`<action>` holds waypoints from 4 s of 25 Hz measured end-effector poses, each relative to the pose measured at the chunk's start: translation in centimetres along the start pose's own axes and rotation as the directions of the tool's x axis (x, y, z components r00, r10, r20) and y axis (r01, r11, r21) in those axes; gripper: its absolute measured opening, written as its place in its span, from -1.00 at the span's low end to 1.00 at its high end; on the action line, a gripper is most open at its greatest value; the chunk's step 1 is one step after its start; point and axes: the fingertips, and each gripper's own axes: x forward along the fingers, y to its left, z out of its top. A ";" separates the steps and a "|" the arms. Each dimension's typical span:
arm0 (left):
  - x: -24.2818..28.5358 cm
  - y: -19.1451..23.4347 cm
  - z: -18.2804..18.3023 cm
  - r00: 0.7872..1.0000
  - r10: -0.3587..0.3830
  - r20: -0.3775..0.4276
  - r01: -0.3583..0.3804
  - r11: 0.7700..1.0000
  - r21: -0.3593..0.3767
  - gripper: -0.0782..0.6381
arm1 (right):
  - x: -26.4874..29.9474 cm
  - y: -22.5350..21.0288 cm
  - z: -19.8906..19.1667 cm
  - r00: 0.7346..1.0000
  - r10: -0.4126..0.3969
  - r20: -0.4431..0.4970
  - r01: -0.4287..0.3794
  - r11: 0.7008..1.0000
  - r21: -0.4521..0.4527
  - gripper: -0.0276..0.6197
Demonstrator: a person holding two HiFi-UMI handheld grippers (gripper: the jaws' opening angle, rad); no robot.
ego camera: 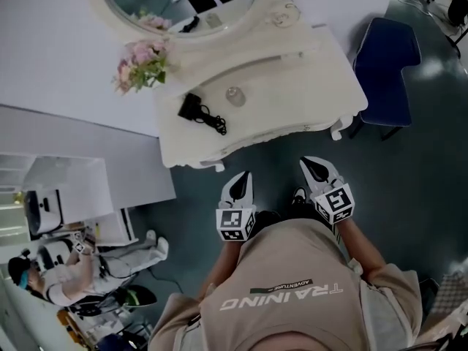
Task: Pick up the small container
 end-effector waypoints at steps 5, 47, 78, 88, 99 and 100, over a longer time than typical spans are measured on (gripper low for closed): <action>1.4 0.6 1.6 1.000 0.008 0.024 -0.008 1.000 0.011 -0.73 | 1.5 -0.7 -0.8 0.999 0.029 -0.038 -0.029 1.000 -0.001 -0.91; 16.5 15.4 6.2 0.996 -0.082 -0.045 0.084 0.995 0.051 -0.73 | 21.2 -2.3 7.6 0.996 0.013 -0.087 -0.019 0.997 -0.071 -0.91; 25.8 17.7 7.9 0.993 0.096 -0.072 -0.103 0.989 -0.103 -0.32 | 28.2 -10.8 8.8 0.943 0.290 -0.161 -0.308 0.945 -0.106 -0.91; 29.8 18.4 3.7 0.981 0.166 -0.103 -0.180 0.973 -0.142 0.27 | 27.5 -11.9 7.7 0.947 0.252 -0.201 -0.273 0.958 -0.086 -0.91; 31.9 18.9 0.0 0.970 0.215 -0.113 -0.231 0.961 -0.155 0.28 | 26.9 -12.6 7.2 0.942 0.235 -0.241 -0.263 0.961 -0.088 -0.91; 32.2 18.9 -0.3 0.969 0.217 -0.116 -0.233 0.960 -0.153 0.28 | 26.8 -12.7 7.2 0.941 0.234 -0.244 -0.262 0.961 -0.088 -0.91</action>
